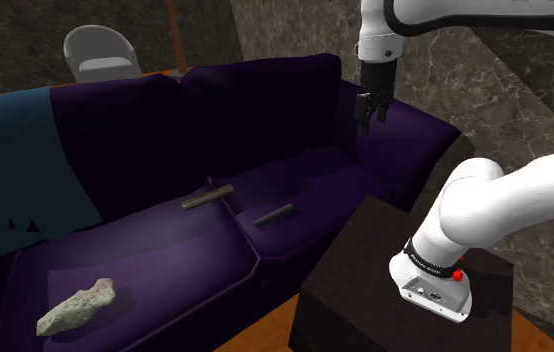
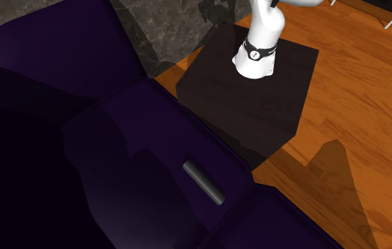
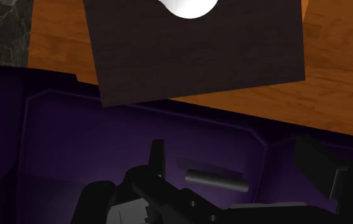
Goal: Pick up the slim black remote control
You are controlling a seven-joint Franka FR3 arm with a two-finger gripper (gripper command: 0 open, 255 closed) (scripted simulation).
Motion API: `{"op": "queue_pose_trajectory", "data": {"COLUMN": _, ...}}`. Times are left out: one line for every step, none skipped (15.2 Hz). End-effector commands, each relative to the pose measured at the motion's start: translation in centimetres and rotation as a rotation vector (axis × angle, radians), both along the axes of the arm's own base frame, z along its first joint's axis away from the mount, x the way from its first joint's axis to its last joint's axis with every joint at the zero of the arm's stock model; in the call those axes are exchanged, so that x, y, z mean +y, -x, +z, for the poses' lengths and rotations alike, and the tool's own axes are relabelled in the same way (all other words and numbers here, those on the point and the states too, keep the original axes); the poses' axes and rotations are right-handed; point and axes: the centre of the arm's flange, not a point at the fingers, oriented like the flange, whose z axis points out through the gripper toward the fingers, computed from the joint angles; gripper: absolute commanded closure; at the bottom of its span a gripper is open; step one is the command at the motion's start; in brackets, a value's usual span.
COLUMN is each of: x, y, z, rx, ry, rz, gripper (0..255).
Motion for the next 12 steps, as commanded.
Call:
{"op": "queue_pose_trajectory", "data": {"x": 0.0, "y": 0.0, "z": 0.0, "rx": 0.0, "ry": 0.0, "rz": 0.0, "gripper": 0}}
{"op": "queue_pose_trajectory", "data": {"x": -0.3, "y": -0.7, "z": -1.1, "rx": 0.002, "ry": -0.001, "rz": 0.033, "gripper": 0}}
{"op": "queue_pose_trajectory", "data": {"x": -0.6, "y": -1.3, "z": -2.2, "rx": 0.003, "ry": -0.002, "rz": 0.066, "gripper": 0}}
{"op": "queue_pose_trajectory", "data": {"x": -0.8, "y": -2.0, "z": -3.3, "rx": 0.005, "ry": -0.003, "rz": 0.099, "gripper": 0}}
{"op": "queue_pose_trajectory", "data": {"x": -1.0, "y": -2.7, "z": -4.4, "rx": 0.006, "ry": -0.004, "rz": 0.132, "gripper": 0}}
{"op": "queue_pose_trajectory", "data": {"x": -1.2, "y": -3.4, "z": -5.5, "rx": 0.008, "ry": -0.006, "rz": 0.164, "gripper": 0}}
{"op": "queue_pose_trajectory", "data": {"x": -1.4, "y": -4.1, "z": -6.6, "rx": 0.01, "ry": -0.007, "rz": 0.197, "gripper": 0}}
{"op": "queue_pose_trajectory", "data": {"x": -1.5, "y": -4.8, "z": -7.7, "rx": 0.011, "ry": -0.008, "rz": 0.23, "gripper": 0}}
{"op": "queue_pose_trajectory", "data": {"x": -1.7, "y": -5.5, "z": -8.8, "rx": 0.013, "ry": -0.009, "rz": 0.263, "gripper": 0}}
{"op": "queue_pose_trajectory", "data": {"x": -1.8, "y": -6.2, "z": -9.9, "rx": 0.014, "ry": -0.01, "rz": 0.296, "gripper": 0}}
{"op": "queue_pose_trajectory", "data": {"x": -1.8, "y": -6.9, "z": -11.0, "rx": 0.016, "ry": -0.011, "rz": 0.329, "gripper": 0}}
{"op": "queue_pose_trajectory", "data": {"x": -1.9, "y": -7.6, "z": -12.1, "rx": 0.018, "ry": -0.012, "rz": 0.362, "gripper": 0}}
